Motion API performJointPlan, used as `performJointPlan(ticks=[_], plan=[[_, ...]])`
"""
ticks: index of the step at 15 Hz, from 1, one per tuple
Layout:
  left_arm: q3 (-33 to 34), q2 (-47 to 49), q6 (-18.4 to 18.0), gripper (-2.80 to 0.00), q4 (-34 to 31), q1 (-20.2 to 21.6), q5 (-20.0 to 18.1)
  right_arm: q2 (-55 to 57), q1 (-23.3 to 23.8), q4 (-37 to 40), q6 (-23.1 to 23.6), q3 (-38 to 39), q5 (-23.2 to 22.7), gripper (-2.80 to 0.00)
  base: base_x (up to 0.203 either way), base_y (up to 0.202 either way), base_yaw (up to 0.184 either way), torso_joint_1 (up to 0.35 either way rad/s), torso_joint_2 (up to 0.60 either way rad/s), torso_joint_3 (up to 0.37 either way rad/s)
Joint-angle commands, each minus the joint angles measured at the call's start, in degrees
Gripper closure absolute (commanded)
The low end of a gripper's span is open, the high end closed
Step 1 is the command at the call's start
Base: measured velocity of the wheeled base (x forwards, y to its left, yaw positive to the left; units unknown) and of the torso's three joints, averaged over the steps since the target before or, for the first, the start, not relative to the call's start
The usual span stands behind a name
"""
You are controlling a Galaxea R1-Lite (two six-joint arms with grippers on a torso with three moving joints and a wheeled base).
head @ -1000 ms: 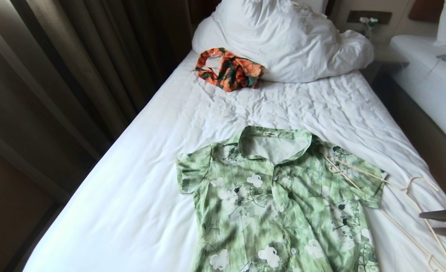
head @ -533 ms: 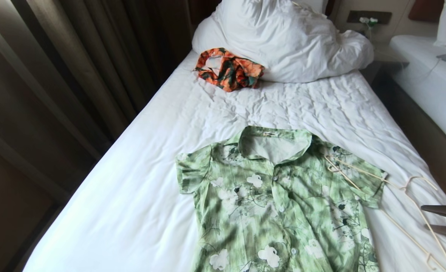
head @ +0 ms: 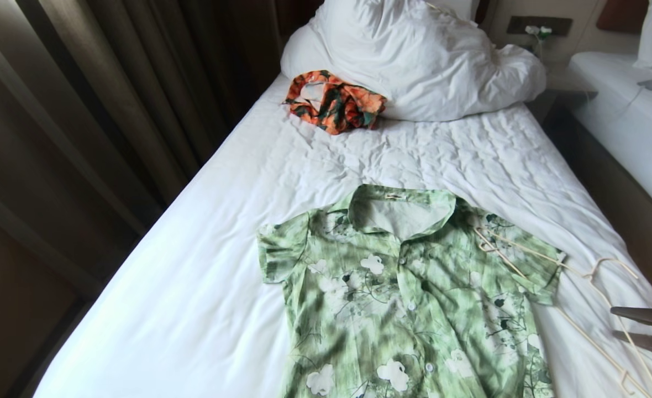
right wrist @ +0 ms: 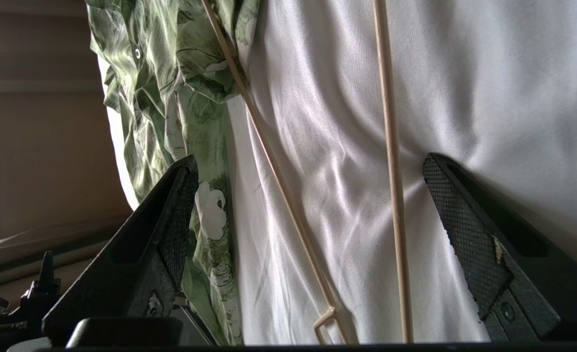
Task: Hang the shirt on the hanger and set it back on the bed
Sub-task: Lift the shirt and hanger
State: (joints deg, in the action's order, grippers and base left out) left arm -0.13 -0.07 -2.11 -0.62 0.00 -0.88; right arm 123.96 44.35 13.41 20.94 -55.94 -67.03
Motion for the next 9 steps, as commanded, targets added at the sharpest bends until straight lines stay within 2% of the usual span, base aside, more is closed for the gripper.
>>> performJointPlan(ticks=[1,9], plan=[[-0.04,0.07,0.0,0.0,0.01,0.0,-0.04,0.5,-0.75,-1.1,0.15,0.56,-0.47,-2.8,0.0,0.0,0.0,0.0,0.0,0.0],[0.0,0.07,0.0,0.0,0.01,0.0,0.0,-0.33,-4.97,-3.22,-0.11,0.8,-0.47,-2.8,0.0,0.0,0.0,0.0,0.0,0.0]])
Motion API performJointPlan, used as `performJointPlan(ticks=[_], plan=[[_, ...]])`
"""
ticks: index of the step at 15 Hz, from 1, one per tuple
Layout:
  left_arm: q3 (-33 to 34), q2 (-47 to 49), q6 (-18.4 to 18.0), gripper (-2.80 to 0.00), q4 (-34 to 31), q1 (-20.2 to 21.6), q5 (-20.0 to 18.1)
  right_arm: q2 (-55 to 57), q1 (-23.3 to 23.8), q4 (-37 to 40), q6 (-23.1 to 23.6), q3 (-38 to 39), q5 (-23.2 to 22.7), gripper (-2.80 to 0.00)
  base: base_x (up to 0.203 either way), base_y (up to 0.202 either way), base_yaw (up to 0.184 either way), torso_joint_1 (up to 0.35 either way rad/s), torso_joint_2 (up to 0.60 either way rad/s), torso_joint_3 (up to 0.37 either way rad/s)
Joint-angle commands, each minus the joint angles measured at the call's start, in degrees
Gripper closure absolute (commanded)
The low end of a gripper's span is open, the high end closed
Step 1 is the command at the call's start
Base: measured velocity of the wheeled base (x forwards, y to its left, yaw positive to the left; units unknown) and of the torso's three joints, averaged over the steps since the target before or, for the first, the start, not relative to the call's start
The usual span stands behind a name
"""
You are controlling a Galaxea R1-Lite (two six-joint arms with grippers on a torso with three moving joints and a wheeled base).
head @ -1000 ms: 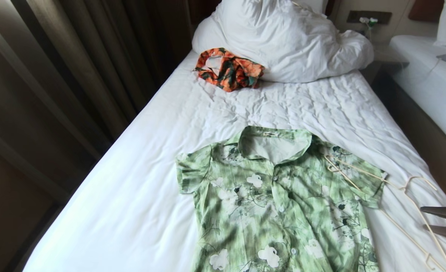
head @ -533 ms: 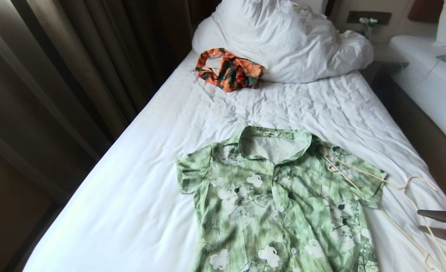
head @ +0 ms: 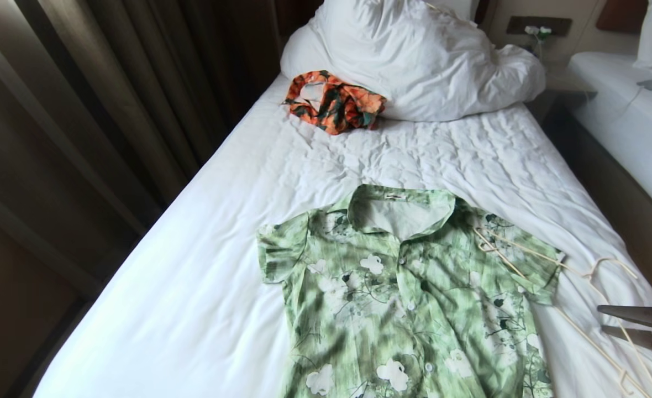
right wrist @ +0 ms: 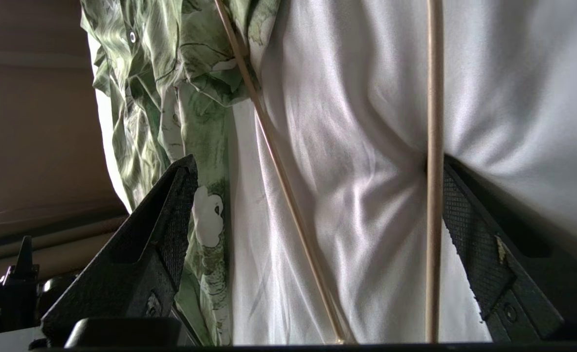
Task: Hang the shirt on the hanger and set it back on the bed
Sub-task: Lift the shirt and hanger
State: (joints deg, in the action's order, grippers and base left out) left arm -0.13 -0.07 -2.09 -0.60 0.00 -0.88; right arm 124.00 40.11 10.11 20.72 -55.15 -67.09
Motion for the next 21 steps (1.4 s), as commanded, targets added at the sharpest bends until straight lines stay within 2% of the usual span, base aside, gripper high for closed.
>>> performJointPlan(ticks=[1,8,9,12,21], plan=[[0.01,0.07,-0.02,0.0,-0.02,0.0,0.0,-0.43,-1.18,0.09,0.11,-0.05,-0.41,-2.8,0.0,0.0,0.0,0.0,0.0,0.0],[-0.01,0.07,-0.02,0.0,-0.02,0.0,0.0,-0.91,-3.63,-0.2,-0.05,-0.57,-0.37,-2.8,0.0,0.0,0.0,0.0,0.0,0.0],[-0.04,0.07,-0.02,0.0,-0.02,0.0,0.0,-0.92,-3.63,-1.2,-0.15,-0.16,-0.34,0.0,0.0,0.0,0.0,0.0,0.0,0.0],[0.04,0.07,-0.02,0.0,-0.02,0.0,0.0,-0.69,-3.63,-3.99,-1.83,0.39,-0.33,0.0,0.0,0.0,0.0,0.0,0.0,0.0],[0.02,0.07,-0.02,0.0,-0.02,0.0,-0.05,-2.7,-3.62,-4.04,-1.88,0.1,-0.33,0.0,0.0,0.0,0.0,0.0,0.0,0.0]])
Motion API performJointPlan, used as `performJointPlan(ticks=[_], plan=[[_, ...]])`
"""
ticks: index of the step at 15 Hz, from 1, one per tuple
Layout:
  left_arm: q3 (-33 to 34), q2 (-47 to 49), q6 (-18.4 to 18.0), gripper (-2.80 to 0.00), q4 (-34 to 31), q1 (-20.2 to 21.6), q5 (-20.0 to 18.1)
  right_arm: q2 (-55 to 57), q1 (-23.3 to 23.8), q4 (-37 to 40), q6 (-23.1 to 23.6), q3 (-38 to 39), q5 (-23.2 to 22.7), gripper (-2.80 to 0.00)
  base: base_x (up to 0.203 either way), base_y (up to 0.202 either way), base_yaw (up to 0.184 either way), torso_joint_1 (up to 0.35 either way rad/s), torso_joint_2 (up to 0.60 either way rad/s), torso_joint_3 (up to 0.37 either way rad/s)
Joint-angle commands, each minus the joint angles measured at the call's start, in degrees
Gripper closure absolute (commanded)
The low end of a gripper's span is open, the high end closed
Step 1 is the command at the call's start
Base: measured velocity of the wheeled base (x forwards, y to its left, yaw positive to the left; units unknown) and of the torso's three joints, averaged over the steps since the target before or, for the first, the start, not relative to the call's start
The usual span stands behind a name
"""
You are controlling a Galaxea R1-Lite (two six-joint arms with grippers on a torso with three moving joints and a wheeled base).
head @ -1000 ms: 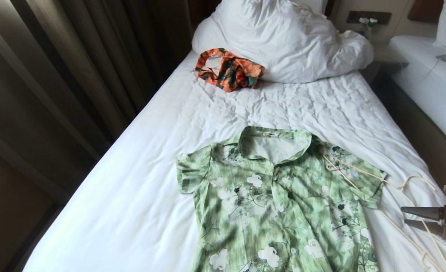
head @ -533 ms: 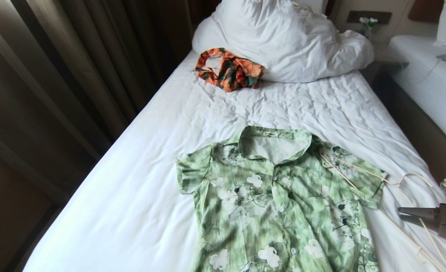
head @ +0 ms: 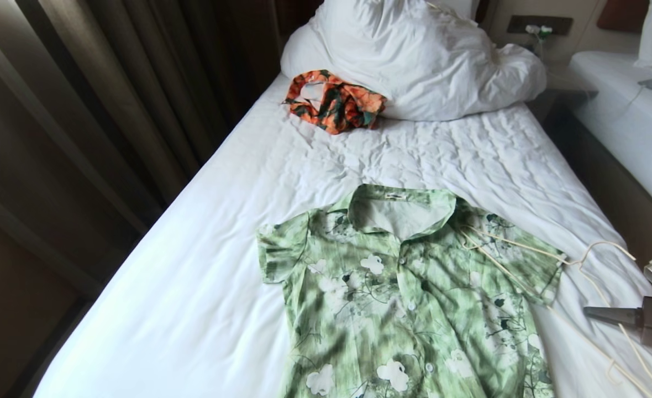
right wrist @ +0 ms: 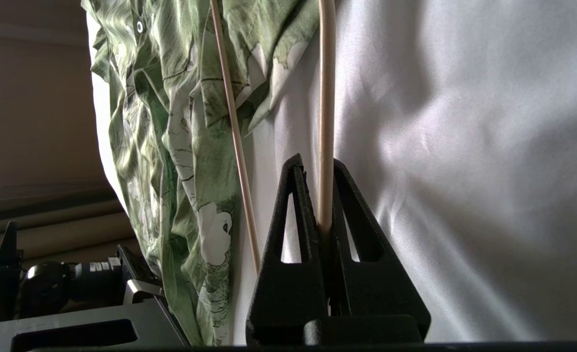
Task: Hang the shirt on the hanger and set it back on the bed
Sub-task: Lift the shirt and hanger
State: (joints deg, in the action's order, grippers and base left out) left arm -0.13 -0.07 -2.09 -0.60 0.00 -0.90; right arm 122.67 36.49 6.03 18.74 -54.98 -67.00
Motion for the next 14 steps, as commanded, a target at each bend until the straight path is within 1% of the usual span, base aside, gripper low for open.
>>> performJointPlan(ticks=[1,12,14], plan=[[-0.04,0.07,-0.02,0.0,-0.02,0.0,0.02,-2.49,0.05,0.03,0.08,-0.05,-0.35,0.0,0.0,0.0,0.0,0.0,0.0,0.0],[0.04,0.07,-0.02,0.0,-0.02,0.0,0.02,-19.23,-0.09,-0.06,0.16,-1.03,0.02,0.0,0.0,0.0,0.0,0.0,0.0,0.0],[0.05,0.07,-0.02,0.0,-0.02,0.0,0.02,-21.93,-0.22,-0.06,1.32,-1.05,0.03,0.0,0.0,0.0,0.0,0.0,0.0,0.0]])
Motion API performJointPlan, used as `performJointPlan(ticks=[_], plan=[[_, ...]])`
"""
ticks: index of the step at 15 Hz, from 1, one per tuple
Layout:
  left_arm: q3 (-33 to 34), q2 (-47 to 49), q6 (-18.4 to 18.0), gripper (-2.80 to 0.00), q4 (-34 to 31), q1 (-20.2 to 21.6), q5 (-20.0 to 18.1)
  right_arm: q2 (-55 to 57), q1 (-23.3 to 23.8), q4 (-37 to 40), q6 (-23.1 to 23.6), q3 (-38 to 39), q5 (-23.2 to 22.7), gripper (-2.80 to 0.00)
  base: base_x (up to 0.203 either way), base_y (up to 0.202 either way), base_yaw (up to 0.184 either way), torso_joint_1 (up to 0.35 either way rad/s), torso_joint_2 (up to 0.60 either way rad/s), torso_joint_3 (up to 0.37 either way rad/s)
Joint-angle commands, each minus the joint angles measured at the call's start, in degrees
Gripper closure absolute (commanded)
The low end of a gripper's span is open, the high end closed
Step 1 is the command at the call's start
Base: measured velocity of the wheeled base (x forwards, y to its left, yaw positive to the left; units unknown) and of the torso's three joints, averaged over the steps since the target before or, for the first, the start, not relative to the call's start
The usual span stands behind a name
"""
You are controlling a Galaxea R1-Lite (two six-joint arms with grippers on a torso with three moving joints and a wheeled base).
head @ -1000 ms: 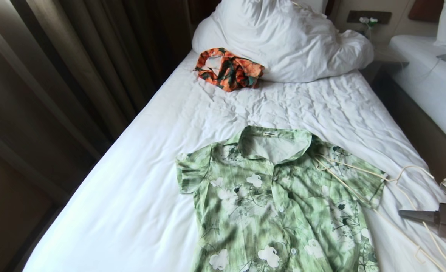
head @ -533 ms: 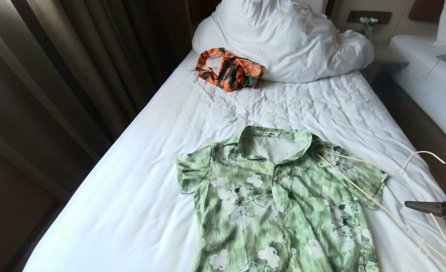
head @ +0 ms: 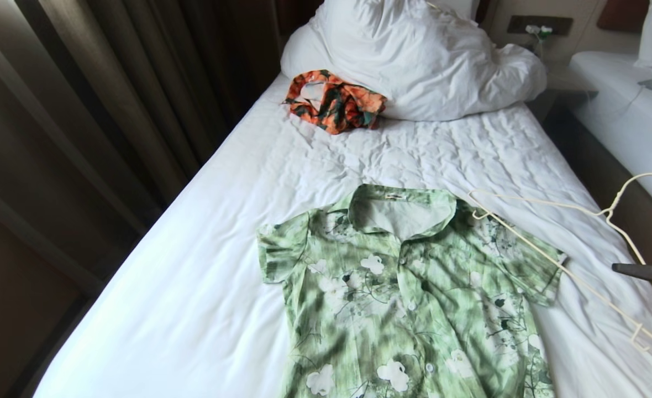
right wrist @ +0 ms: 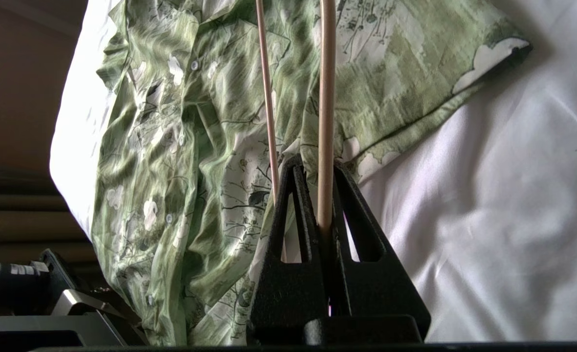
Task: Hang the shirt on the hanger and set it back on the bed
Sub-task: Lift the shirt and hanger
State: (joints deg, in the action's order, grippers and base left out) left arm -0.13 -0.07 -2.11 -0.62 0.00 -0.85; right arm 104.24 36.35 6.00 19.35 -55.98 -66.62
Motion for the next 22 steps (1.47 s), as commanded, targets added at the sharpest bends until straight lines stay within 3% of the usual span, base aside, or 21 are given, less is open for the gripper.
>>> performJointPlan(ticks=[1,4,8,11,14,19,22], plan=[[-0.03,0.07,0.0,0.0,0.01,0.0,-0.08,-4.47,-0.13,-0.01,1.94,0.05,-0.35,0.0,0.0,0.0,0.0,0.0,0.0,0.0],[-0.04,0.07,0.0,0.0,0.01,0.0,-0.03,-6.7,-0.38,0.02,8.26,0.42,-0.35,0.0,0.0,0.0,0.0,0.0,0.0,0.0],[0.04,0.07,0.0,0.0,0.01,0.0,-0.03,-8.07,-0.44,0.29,22.08,0.85,-0.38,0.0,0.0,0.0,0.0,0.0,0.0,0.0],[0.02,0.07,0.0,0.0,0.01,0.0,-0.03,-10.13,-1.9,-0.02,23.27,0.18,-1.03,0.0,0.0,0.0,0.0,0.0,0.0,0.0],[0.05,0.07,0.0,0.0,0.01,0.0,-0.03,-10.12,-4.38,-0.02,24.66,0.18,-5.93,0.0,0.0,0.0,0.0,0.0,0.0,0.0],[-0.02,0.07,-0.02,0.0,0.01,0.02,-0.03,-8.56,-8.5,-0.56,25.73,-0.84,-6.92,0.0,0.0,0.0,0.0,0.0,0.0,0.0],[0.05,0.07,0.37,0.0,0.01,0.09,-0.03,-2.36,-8.88,-8.36,26.13,-1.97,-9.48,0.0,0.0,0.0,0.0,0.0,0.0,0.0]])
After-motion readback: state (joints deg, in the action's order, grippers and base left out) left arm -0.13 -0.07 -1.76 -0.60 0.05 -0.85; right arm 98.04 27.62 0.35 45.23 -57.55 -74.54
